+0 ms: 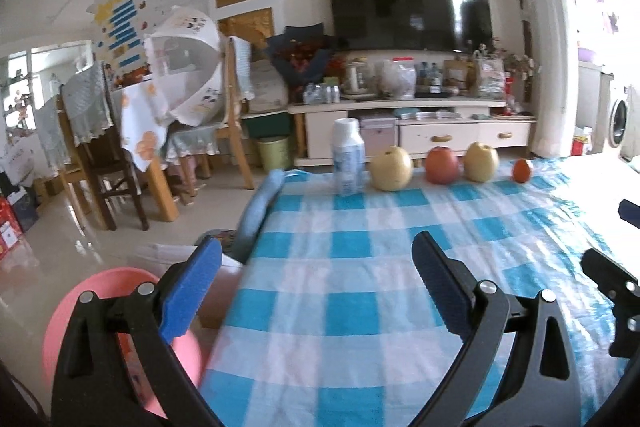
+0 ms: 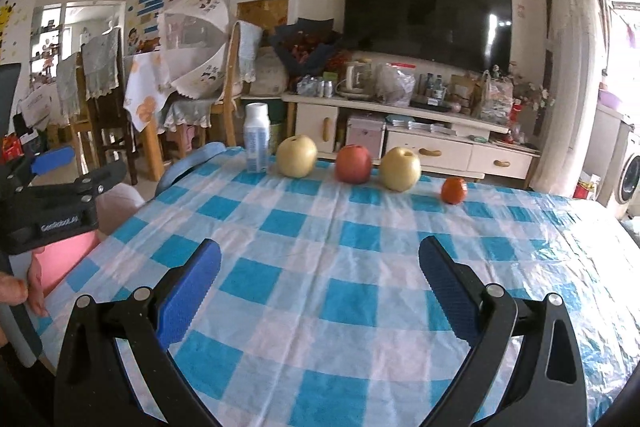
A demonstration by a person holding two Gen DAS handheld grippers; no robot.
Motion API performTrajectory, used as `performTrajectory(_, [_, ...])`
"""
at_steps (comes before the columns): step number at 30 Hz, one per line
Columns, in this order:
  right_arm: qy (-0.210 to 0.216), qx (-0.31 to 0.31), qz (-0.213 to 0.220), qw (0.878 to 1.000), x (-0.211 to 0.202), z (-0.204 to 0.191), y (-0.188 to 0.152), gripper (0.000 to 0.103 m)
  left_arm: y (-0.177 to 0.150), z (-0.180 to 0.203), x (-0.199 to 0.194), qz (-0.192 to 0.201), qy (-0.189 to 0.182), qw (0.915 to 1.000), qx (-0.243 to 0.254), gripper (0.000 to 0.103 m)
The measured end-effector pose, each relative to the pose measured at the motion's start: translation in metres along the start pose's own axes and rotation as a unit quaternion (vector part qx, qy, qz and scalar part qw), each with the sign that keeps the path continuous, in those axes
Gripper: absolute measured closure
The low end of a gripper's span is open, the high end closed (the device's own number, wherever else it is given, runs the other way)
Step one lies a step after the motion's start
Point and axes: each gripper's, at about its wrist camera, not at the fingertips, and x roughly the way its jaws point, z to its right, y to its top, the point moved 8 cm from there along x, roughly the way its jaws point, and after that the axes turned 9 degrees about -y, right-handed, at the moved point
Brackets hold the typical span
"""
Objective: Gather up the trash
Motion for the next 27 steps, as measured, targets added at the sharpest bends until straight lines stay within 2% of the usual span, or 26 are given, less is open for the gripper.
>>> performTrajectory(9, [-0.014,0.027,0.010,0.999,-0.005,0.039,0.003,0.005,0.001,0.048,-0.002,-0.009,-0.042,0.9990,-0.008,0.004])
performTrajectory(19, [-0.037,0.062,0.010,0.997,-0.007,0.090,-0.001,0.005,0.018,0.111,-0.015,0.008,-0.069,0.9975,0.010,0.004])
performTrajectory(22, [-0.050,0.067,0.010,0.996,-0.007,0.107,-0.003,0.005,0.018,0.130,-0.012,-0.003,-0.064,0.9977,0.024,0.004])
performTrajectory(27, [-0.066,0.085,0.007,0.994,-0.009,0.136,-0.010,0.005,0.015,0.163,-0.005,-0.018,-0.084,0.9959,0.028,0.004])
